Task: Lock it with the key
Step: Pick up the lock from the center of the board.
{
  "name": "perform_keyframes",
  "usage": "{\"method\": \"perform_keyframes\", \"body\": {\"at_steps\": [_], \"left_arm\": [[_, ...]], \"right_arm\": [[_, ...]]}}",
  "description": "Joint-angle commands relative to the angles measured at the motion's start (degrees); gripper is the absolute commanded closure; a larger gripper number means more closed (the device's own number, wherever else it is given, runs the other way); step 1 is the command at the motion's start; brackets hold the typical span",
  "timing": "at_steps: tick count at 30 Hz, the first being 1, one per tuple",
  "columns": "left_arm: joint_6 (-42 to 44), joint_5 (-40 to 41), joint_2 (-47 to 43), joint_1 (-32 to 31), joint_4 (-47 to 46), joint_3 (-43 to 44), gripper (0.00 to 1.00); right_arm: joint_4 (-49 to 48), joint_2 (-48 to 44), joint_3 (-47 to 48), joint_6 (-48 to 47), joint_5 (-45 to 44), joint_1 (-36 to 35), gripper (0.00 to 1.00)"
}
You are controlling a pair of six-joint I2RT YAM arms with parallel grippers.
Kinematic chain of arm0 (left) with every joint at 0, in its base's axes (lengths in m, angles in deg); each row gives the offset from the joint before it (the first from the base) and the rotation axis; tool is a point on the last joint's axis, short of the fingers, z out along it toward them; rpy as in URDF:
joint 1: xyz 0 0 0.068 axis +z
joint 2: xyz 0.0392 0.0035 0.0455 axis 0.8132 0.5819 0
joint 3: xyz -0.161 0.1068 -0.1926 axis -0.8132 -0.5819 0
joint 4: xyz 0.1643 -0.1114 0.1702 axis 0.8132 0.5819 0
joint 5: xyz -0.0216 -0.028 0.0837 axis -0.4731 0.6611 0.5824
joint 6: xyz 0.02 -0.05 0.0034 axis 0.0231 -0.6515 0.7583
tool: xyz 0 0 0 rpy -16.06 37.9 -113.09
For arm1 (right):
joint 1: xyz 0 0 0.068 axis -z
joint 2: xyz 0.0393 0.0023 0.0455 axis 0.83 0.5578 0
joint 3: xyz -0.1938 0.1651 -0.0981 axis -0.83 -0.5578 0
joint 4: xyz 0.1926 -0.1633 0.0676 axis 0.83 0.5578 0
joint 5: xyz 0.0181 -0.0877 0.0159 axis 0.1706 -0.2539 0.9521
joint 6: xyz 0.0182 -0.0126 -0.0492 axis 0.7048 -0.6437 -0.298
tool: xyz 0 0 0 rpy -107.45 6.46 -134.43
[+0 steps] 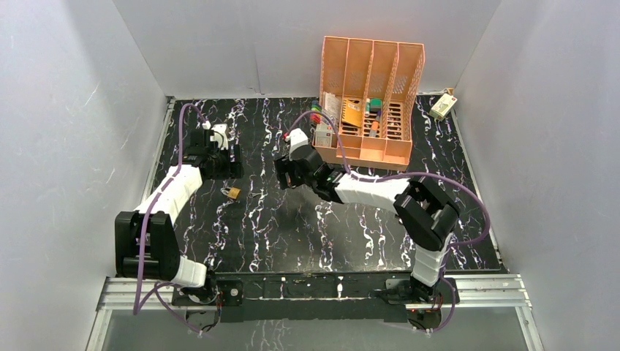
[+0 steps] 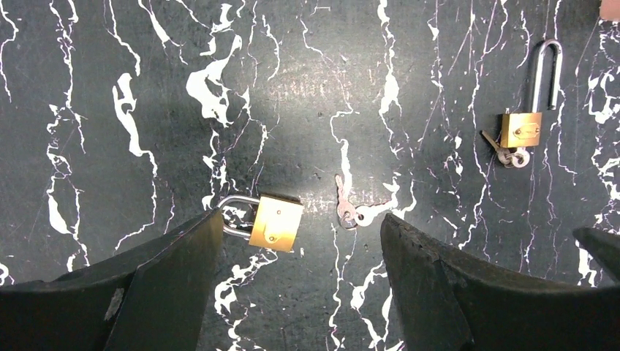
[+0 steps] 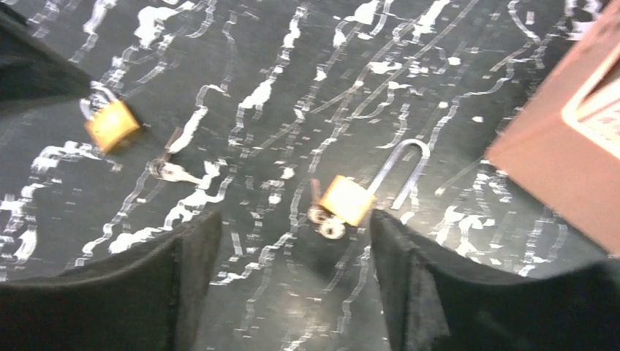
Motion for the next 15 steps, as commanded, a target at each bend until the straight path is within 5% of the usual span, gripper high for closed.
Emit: {"method": "perform_keyframes", "body": {"at_steps": [1,3,5,9,11,12,13,15], "left_arm": [[-0.07,-1.94,-2.72,0.03,0.01,1.84,0.23],[-0.06,-2.32,-2.93,0.03,-0.06,1.63,0.23],[0.02,-2.63,-2.98,0.03,-0.28,1.37,0.24],[0.15,-3.18,-3.06,0.03,-0.37,1.18,0.25],[0.35,-3.32,-3.31,-0.03,-0.45,0.93,0.25],[0.39,-3.37,-3.47,0.01,-0.56,0.8,0.25],[0.54,-3.37,-3.58,0.03,-0.69,0.74,0.25],[0.72,-3.45,-3.76,0.03,-0.89,0.46,0.26]], "right_arm": [[2.05,-1.81,0.44,1.93,-2.75,2.83,0.12],[4.02,-0.56,1.95,2.15,-2.42,3.9,0.16],[7.62,1.57,5.01,2.78,-1.56,5.11,0.36],[14.11,6.36,11.05,5.27,-0.77,6.09,0.99],[14.78,7.52,12.43,5.97,0.25,6.18,0.96],[14.98,7.94,13.0,6.4,0.98,6.2,0.77],[15.05,8.31,13.53,7.18,1.84,6.21,0.46],[16.14,9.24,14.96,8.59,2.05,6.13,0.2]]}}
